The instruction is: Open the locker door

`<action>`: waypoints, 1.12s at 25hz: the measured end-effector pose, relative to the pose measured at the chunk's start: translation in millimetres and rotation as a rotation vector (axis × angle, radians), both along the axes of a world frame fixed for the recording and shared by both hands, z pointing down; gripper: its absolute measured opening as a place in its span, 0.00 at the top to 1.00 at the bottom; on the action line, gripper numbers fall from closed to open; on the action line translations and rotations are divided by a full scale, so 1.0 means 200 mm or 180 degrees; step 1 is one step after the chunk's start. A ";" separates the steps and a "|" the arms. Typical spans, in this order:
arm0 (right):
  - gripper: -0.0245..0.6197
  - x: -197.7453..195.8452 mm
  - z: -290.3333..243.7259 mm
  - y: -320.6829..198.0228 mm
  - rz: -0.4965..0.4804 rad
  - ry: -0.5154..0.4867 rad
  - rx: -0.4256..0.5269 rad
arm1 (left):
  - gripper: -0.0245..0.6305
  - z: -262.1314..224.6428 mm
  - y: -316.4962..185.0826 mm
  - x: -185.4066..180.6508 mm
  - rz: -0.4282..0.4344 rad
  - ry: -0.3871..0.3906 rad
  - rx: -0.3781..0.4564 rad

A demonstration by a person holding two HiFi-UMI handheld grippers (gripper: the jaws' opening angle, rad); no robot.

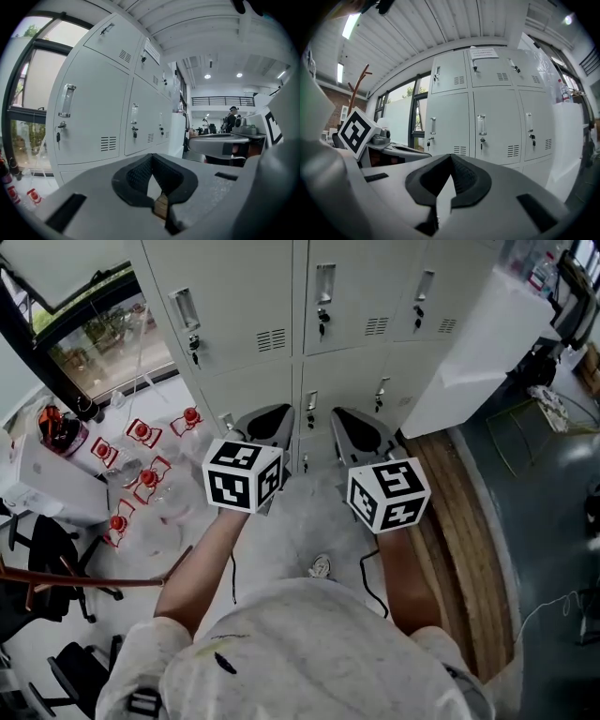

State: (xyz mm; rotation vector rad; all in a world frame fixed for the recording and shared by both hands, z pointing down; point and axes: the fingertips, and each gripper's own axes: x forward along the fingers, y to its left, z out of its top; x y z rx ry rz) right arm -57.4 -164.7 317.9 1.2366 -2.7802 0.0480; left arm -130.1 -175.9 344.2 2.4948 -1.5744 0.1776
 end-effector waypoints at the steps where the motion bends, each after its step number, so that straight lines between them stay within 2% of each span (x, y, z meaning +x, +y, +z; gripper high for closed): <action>1: 0.97 0.02 0.00 -0.04 -0.0015 -0.0015 -0.0003 | 0.95 0.00 -0.03 0.01 -0.0024 -0.0016 -0.0003; 10: 0.97 0.10 -0.02 -0.31 -0.0271 -0.0134 -0.0043 | 0.95 -0.04 -0.27 0.09 -0.0277 -0.0119 0.0001; 20: 0.97 0.20 -0.10 -0.49 -0.0625 -0.0200 -0.0028 | 0.95 -0.08 -0.45 0.21 -0.0443 -0.0141 -0.0057; 28: 0.97 0.22 -0.15 -0.61 -0.0606 -0.0270 0.0077 | 0.95 -0.07 -0.56 0.19 -0.0549 -0.0178 -0.0085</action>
